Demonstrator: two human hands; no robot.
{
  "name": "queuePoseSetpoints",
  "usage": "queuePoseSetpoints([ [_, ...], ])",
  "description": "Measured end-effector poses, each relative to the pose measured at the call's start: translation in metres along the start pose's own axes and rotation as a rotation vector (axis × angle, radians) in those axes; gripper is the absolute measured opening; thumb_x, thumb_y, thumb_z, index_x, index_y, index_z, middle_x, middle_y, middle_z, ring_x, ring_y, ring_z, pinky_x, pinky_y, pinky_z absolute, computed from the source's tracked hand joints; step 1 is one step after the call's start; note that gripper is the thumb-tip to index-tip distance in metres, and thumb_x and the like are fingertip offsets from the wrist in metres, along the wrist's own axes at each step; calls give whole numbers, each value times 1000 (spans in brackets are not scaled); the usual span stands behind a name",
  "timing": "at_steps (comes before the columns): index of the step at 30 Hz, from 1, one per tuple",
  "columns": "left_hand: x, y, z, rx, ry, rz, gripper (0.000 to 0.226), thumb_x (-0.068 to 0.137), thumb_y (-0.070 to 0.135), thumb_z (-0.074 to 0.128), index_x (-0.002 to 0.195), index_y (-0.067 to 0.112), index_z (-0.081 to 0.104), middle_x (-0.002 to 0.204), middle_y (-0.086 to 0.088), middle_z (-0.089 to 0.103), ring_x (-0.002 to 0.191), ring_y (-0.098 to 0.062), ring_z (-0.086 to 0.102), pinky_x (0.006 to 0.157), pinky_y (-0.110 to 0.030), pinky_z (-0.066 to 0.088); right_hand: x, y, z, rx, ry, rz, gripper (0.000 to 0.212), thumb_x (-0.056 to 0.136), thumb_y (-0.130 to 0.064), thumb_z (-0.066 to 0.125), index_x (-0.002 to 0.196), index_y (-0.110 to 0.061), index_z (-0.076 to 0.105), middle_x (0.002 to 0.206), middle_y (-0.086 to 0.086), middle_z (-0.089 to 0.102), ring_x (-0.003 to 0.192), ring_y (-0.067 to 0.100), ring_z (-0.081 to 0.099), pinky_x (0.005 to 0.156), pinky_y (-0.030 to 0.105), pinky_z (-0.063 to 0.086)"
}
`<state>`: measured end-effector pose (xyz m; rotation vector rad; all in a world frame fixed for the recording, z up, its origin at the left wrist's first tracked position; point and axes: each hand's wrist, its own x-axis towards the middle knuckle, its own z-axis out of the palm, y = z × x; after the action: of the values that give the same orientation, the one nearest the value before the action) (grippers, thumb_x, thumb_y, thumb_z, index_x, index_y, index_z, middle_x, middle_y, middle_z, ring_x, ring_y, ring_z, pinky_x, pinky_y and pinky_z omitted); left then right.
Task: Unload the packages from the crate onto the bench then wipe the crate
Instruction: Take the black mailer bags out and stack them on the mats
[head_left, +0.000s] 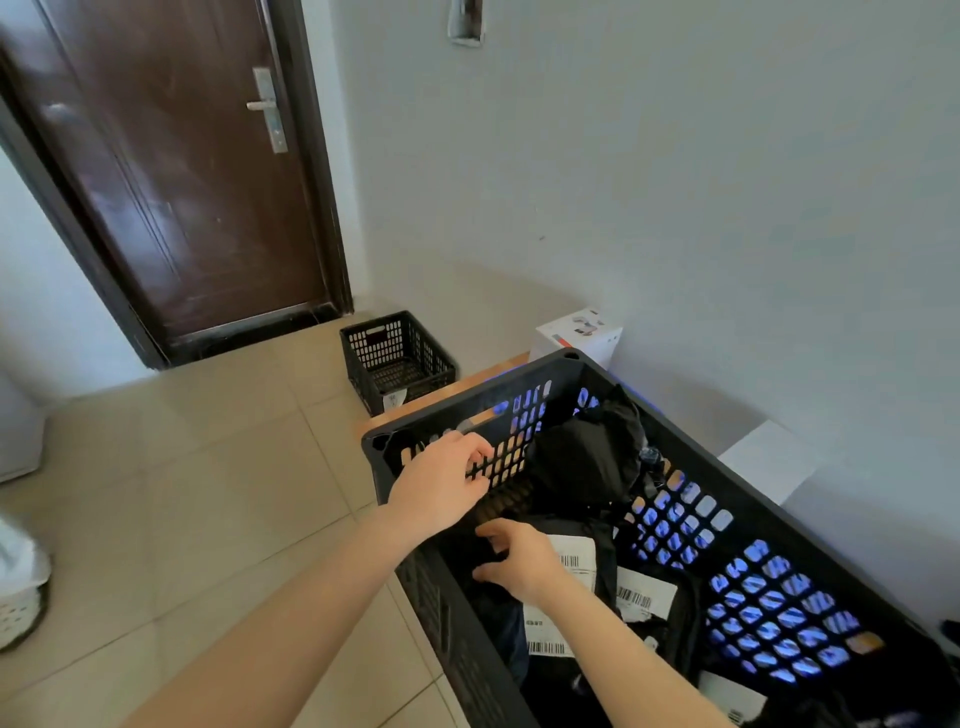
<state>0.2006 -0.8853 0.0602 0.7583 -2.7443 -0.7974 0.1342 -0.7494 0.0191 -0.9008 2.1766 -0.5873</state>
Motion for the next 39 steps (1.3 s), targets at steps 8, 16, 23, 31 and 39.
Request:
queuePoseSetpoints([
  [8,-14,12,-4,13,48,-70,26,90,30,63,116,31,59,108,9,60,101,-16,60,94,-44,50,-32,13,-20,67,144,-20,48,84,-15,70,129,-22,58,123,-2,61,116,14,55,97,22,40],
  [16,-61,74,7,77,18,-230,50,94,58,44,136,30,45,130,-5,50,116,-28,53,93,-39,45,-107,34,-63,233,409,-75,40,84,-8,67,122,-18,64,114,-3,68,101,11,62,98,27,47],
  [23,-97,168,24,-420,39,-233,61,91,62,47,145,43,27,137,-7,52,119,-30,55,90,-48,54,-194,57,-97,366,613,-246,42,85,-8,66,120,-31,60,108,-16,64,97,2,61,93,30,52],
  [31,-130,273,49,-795,66,-92,72,82,60,62,143,48,27,135,-1,55,122,-22,53,103,-51,46,-292,98,-129,401,651,-356,66,84,-17,70,138,-41,39,111,-21,63,112,-5,52,97,12,36],
  [39,-141,362,79,-1017,-105,-41,58,85,27,75,130,41,41,104,2,67,90,-11,67,64,-24,51,-357,153,-168,488,616,-304,65,84,-25,66,134,-56,38,118,-19,61,124,-5,45,102,29,46],
])
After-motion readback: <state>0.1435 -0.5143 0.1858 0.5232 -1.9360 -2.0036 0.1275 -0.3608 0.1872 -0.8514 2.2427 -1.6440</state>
